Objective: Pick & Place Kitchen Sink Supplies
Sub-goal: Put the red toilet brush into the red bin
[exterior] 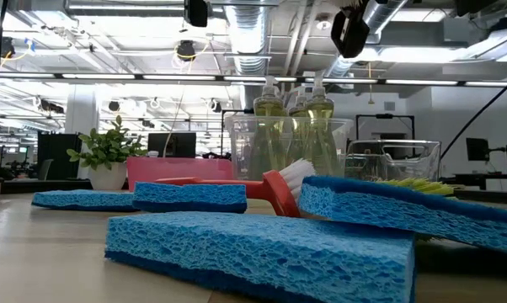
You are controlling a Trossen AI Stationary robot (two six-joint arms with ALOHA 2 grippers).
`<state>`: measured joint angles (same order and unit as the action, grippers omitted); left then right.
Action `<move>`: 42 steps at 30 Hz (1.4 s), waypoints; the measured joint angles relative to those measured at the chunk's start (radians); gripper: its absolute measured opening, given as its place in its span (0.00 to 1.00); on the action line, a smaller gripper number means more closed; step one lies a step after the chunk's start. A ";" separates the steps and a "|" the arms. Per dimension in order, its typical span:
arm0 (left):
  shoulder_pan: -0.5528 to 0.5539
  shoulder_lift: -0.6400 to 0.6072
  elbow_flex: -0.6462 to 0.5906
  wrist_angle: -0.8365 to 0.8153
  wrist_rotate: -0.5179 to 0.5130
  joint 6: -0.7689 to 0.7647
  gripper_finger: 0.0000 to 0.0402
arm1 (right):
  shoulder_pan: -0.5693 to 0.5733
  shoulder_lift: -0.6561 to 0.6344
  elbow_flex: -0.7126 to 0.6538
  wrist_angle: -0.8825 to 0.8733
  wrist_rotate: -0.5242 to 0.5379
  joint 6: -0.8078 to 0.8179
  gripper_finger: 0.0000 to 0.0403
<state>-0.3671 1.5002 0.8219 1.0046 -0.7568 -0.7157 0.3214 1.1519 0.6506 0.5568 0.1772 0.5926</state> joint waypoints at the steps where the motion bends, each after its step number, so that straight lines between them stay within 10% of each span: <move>1: 0.001 0.000 0.000 0.000 0.007 0.000 0.30 | 0.000 0.000 0.000 0.000 0.000 0.000 0.12; 24: -0.018 0.000 0.000 -0.020 0.026 0.023 0.14 | 0.007 0.000 0.000 -0.002 0.003 0.026 0.16; 42: -0.013 0.000 0.000 -0.040 0.033 0.054 0.02 | -0.021 0.000 0.000 -0.131 0.035 0.026 0.64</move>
<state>-0.3801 1.5005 0.8219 0.9646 -0.7239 -0.6621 0.3002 1.1519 0.6506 0.4262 0.2119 0.6185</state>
